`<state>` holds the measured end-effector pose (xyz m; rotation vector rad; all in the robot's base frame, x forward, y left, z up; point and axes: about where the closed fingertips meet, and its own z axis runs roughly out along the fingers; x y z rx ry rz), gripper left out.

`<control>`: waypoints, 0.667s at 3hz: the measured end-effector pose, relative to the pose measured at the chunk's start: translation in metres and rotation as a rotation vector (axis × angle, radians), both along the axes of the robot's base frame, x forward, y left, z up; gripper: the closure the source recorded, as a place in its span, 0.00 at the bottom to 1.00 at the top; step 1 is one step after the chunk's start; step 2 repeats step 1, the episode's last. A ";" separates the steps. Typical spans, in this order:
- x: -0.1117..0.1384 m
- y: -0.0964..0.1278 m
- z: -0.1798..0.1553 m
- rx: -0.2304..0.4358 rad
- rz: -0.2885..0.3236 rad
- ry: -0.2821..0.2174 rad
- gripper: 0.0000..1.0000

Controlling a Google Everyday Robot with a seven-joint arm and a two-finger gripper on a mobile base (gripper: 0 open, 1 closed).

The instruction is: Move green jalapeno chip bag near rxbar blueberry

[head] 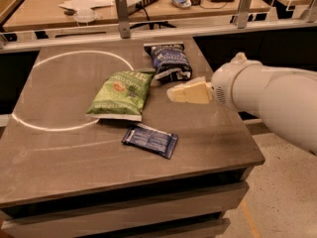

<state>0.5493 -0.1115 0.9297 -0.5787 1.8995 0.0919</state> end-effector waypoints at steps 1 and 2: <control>0.003 0.003 0.000 0.000 -0.004 -0.006 0.00; 0.003 0.003 0.000 0.000 -0.004 -0.006 0.00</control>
Offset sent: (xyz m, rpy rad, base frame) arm 0.0000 0.0000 0.0000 0.0000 0.0000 0.0000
